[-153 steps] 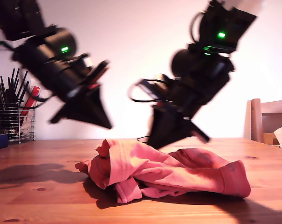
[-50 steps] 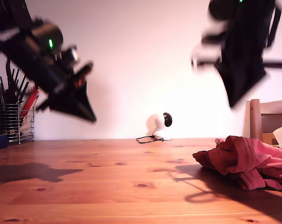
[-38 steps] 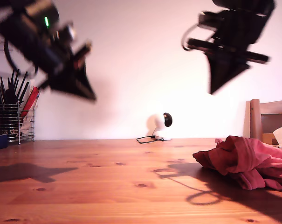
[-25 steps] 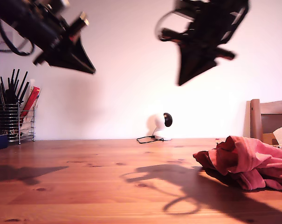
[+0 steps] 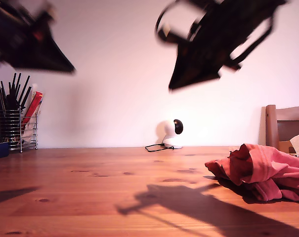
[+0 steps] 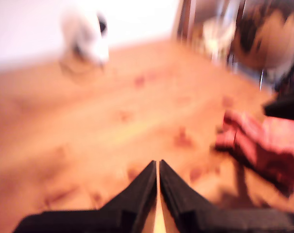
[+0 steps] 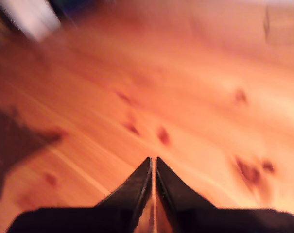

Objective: Fold the underwear in front of you. After folding it, place it to the right side.

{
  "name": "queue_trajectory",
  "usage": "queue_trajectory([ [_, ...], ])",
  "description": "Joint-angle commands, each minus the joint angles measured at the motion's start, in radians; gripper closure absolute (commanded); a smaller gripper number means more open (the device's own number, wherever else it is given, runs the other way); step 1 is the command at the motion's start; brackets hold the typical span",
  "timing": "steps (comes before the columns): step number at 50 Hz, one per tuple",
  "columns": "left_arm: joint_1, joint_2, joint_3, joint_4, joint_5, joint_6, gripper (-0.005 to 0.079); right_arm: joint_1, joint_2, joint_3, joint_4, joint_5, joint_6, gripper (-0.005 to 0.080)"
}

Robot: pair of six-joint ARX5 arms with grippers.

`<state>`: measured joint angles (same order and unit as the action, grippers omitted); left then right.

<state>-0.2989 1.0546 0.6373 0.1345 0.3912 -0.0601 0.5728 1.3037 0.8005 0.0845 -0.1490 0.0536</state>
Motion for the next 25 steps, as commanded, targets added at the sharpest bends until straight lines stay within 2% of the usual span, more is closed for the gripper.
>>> queue_trajectory([
  [1,-0.006,-0.043,-0.049,0.033,-0.011,-0.021,0.0753,0.007,-0.063,-0.085,0.092,-0.005,-0.002,0.0763],
  [8,-0.03,-0.17,-0.13,0.101,-0.07,-0.046,0.0753,0.016,-0.237,-0.249,0.236,0.039,-0.001,0.0763],
  [9,-0.035,-0.185,-0.138,0.101,-0.113,-0.054,0.0753,0.019,-0.254,-0.268,0.255,0.072,-0.002,0.0763],
  [15,-0.077,-0.272,-0.183,0.104,-0.228,-0.043,0.0753,0.043,-0.361,-0.36,0.394,0.175,-0.033,0.0763],
  [18,-0.097,-0.312,-0.198,0.106,-0.237,-0.008,0.0754,0.044,-0.4,-0.375,0.447,0.172,-0.085,0.0763],
  [25,-0.121,-0.359,-0.203,0.107,-0.243,-0.006,0.0754,0.044,-0.439,-0.374,0.447,0.158,-0.085,0.0763],
])
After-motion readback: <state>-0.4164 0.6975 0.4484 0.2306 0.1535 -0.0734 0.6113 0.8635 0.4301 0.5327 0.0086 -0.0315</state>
